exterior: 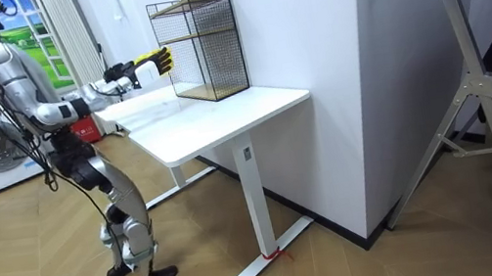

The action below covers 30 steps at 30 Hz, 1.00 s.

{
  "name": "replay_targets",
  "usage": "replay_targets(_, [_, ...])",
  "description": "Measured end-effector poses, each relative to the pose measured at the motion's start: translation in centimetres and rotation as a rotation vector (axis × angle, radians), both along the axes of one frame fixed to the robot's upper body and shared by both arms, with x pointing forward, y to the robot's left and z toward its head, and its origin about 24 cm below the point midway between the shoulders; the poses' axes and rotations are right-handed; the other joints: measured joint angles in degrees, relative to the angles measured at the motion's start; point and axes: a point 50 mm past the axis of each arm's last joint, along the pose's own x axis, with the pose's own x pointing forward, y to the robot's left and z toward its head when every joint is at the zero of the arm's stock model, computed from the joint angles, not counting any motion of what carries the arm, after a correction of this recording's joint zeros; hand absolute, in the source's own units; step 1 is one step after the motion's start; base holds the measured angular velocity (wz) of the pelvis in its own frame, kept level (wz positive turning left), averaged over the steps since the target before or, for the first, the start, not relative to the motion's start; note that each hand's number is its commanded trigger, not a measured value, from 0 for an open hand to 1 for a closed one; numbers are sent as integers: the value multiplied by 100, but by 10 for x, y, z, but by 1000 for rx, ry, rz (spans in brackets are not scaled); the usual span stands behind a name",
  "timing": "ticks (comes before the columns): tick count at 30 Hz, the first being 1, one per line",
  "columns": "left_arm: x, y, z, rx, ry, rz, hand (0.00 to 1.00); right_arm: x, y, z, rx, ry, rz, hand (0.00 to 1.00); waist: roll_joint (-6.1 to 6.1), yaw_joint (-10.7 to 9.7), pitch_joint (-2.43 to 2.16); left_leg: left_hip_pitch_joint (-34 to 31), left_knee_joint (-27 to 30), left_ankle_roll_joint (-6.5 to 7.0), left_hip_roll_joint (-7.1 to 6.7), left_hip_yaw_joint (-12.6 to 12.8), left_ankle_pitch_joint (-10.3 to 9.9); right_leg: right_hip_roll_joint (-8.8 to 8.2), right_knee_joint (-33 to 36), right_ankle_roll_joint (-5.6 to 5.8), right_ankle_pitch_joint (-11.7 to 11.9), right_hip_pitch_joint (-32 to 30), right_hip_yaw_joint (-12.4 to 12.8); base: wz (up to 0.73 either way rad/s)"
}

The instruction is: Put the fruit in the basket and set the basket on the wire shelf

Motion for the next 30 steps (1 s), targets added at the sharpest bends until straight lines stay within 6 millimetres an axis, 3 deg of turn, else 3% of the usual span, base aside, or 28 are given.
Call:
replay_targets(2, [0, 0, 1, -2, -7, 2, 0, -1, -1, 0, 1, -5, -1, 0, 29, 129, 20, -675, 1606, -27, 305, -53, 116, 142, 285, -155, -145, -29, 11, -31])
replay_targets(3, [0, 0, 1, -1, -6, 1, 0, -1, 0, -1, 3, -2, -1, 0, 30, 152, 22, -799, 1882, -38, 346, -120, 211, 177, 344, -198, -180, -24, 11, -28])
replay_targets(4, [0, 0, 0, -3, -6, 2, 0, -3, 0, -3, 7, 4, -3, 0, 12, 171, 27, -1028, 2370, -67, 410, -213, 458, 229, 423, -267, -234, 14, 21, -11])
replay_targets(6, [0, 0, -1, -3, -2, 1, 0, -3, -1, -5, 5, 14, -6, 0, -53, 87, 37, -1266, 2728, -76, 371, -363, 740, 241, 451, -321, -290, 138, 49, 16])
replay_targets(7, [0, -1, -1, -7, -4, -3, 0, -3, -2, -5, -2, 10, -7, 0, -99, 64, 17, -1421, 2616, -54, 352, -323, 718, 232, 452, -343, -302, 132, 46, 10])
replay_targets(9, [0, 0, -3, 1, 5, -5, 0, -3, -3, -8, -9, 25, -4, 0, -93, 133, 56, -1603, 2130, -41, 255, -288, 697, 198, 440, -355, -307, 147, 113, -16])
replay_targets(11, [0, 1, -5, 6, 13, -4, 0, -4, -6, -17, -35, 68, 6, 0, -74, 136, 74, -1786, 954, -73, 145, -206, 750, 191, 402, -347, -343, 141, 150, -10])
replay_targets(13, [0, 1, -5, 6, 11, -1, 0, -5, -6, -19, -39, 82, 13, 0, -34, 138, 29, -1862, 88, -110, 97, -211, 885, 176, 457, -342, -420, 101, 156, -17])
replay_targets(14, [0, 2, -5, 8, 12, 1, 0, -5, -5, -20, -35, 85, 14, 0, -47, 142, -29, -1852, -98, -98, 84, -179, 1151, 152, 471, -327, -464, 98, 178, -19])
replay_targets(15, [0, 2, -5, 8, 11, 2, 0, -5, -5, -20, -34, 85, 14, 0, -56, 132, -74, -1829, -183, -73, 57, -143, 1238, 124, 473, -290, -477, 120, 189, 0])
replay_targets(16, [1, 2, -4, 8, 5, 0, 0, -5, -5, -19, -36, 81, 14, 0, -164, 89, -72, -1737, -337, -42, -90, -155, 1291, 39, 472, -260, -475, 165, 217, 16])
replay_targets(19, [0, 1, -5, 5, 5, -8, 0, -5, -8, -17, -48, 66, 16, 0, -208, 108, -61, -1614, -293, 87, -186, -149, 1384, -16, 374, -228, -533, 319, 219, -1])
replay_targets(21, [0, 0, -5, 5, 4, -9, 0, -6, -8, -17, -45, 64, 16, 0, -234, 94, -60, -1557, -207, 153, -227, -147, 1282, -85, 296, -168, -628, 429, 215, 5])
replay_targets(23, [0, 0, -4, 4, 0, -11, 0, -5, -8, -10, -40, 35, 17, 0, -229, 81, -65, -1527, -54, 235, -394, -129, 1091, -254, 365, -45, -821, 491, 217, 11])
replay_targets(27, [0, 0, -4, 4, -2, -10, 0, -5, -7, -6, -34, 14, 19, 0, -217, 96, -63, -1504, 198, 367, -570, -26, 742, -468, 479, 135, -1058, 611, 230, 4])
replay_targets(28, [0, 0, -4, 4, -2, -11, 0, -5, -7, -5, -34, 10, 18, 0, -209, 103, -63, -1468, 205, 427, -639, 19, 599, -583, 761, 245, -1125, 598, 223, 0])
replay_targets(29, [0, 0, -4, 4, -2, -10, 0, -5, -6, -5, -31, 10, 18, 0, -209, 109, -59, -1449, 232, 462, -688, 37, 543, -669, 1010, 281, -1142, 506, 199, 5])
replay_targets(30, [0, 0, -4, 3, -1, -10, 0, -5, -6, -5, -30, 10, 17, 0, -210, 78, -51, -1413, 313, 538, -787, 65, 449, -863, 1666, 386, -1094, 288, 129, 14])
